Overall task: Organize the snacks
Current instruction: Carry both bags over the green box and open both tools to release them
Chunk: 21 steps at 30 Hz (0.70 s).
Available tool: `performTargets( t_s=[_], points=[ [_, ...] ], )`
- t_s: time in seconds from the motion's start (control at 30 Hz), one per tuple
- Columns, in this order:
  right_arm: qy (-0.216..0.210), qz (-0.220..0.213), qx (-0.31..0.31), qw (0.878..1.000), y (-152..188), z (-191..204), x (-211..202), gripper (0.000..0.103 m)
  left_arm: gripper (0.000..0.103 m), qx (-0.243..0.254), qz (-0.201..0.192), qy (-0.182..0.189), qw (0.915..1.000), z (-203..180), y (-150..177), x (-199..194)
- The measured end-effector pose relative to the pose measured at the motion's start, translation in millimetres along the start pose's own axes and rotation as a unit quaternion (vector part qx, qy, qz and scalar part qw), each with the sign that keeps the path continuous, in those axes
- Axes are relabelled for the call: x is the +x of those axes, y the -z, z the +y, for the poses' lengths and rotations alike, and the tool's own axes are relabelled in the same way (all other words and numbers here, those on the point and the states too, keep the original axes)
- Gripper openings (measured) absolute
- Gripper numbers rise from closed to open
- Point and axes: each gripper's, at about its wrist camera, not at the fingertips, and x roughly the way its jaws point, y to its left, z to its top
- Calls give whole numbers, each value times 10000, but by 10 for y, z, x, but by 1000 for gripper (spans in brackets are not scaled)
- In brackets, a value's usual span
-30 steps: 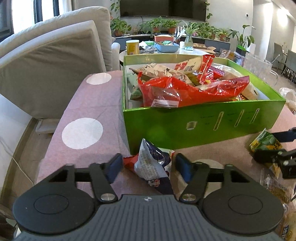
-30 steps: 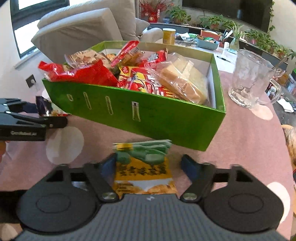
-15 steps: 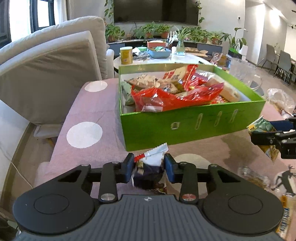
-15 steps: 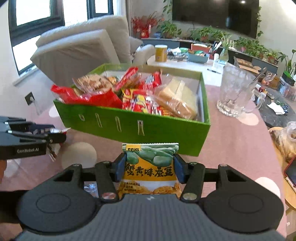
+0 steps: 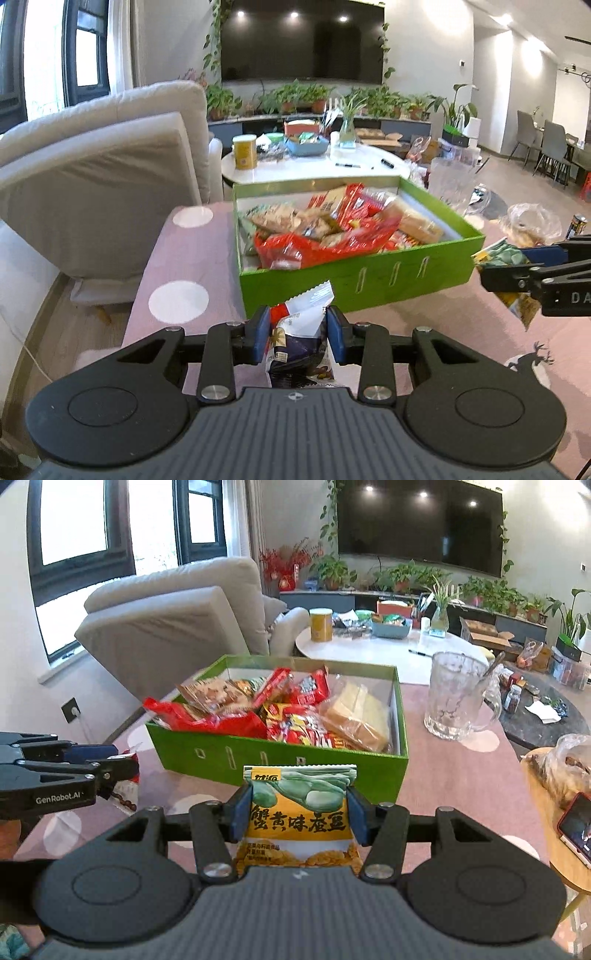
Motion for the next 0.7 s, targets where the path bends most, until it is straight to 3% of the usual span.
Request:
performTargets(
  t_s=[0.33, 0.7],
  points=[
    [-70, -309, 251, 9992, -230, -30, -12, 78, 31, 231, -346, 105, 9991, -152, -306, -32],
    [-40, -452, 508, 9977, -550, -122, 220, 78, 31, 349, -500, 14, 9981, -213, -743, 249]
  ],
)
